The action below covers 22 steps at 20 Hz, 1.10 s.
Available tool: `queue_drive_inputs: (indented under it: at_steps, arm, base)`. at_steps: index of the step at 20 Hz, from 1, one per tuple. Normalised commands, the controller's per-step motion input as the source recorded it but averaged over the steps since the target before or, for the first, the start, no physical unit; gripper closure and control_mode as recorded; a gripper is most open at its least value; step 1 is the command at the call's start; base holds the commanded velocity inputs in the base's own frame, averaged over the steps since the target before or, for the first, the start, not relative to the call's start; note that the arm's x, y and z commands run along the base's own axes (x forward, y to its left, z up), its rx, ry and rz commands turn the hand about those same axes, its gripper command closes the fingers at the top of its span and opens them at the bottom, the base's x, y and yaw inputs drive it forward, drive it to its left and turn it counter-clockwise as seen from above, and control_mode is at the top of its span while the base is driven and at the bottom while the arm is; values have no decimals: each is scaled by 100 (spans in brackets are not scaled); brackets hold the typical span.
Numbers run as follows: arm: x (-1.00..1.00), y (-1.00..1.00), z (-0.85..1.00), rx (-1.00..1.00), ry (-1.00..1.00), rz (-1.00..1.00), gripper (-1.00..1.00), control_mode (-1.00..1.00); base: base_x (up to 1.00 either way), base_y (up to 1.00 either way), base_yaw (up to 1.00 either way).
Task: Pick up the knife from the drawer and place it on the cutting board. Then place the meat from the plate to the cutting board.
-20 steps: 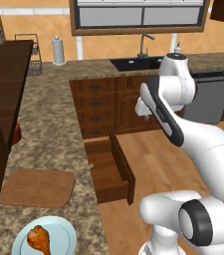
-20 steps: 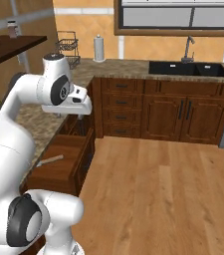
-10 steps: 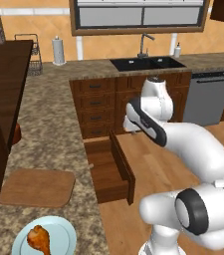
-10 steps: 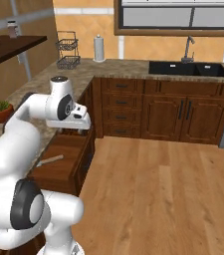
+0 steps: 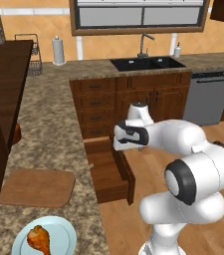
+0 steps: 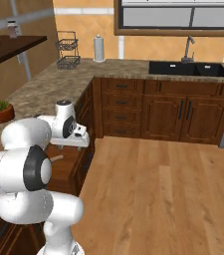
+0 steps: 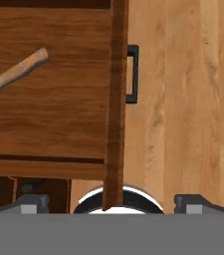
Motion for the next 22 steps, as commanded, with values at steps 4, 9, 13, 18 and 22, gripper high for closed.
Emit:
queue_drive_inputs:
  at_steps: [4, 9, 13, 18, 22]
  arm:
    - [30, 0, -84, -1, 13, 0, -100, -100]
    - [20, -2, -65, 0, 12, 0, -100, -100]
    - [18, 0, -39, 0, 6, 0, -100, -100]
    - [14, 0, -51, -3, 5, 0, -100, -100]
    - [12, 0, -54, -4, 3, 0, -100, -100]
  base:
    - [0, 0, 0]
    - [0, 0, 0]
    - [0, 0, 0]
    - [0, 0, 0]
    - [0, 0, 0]
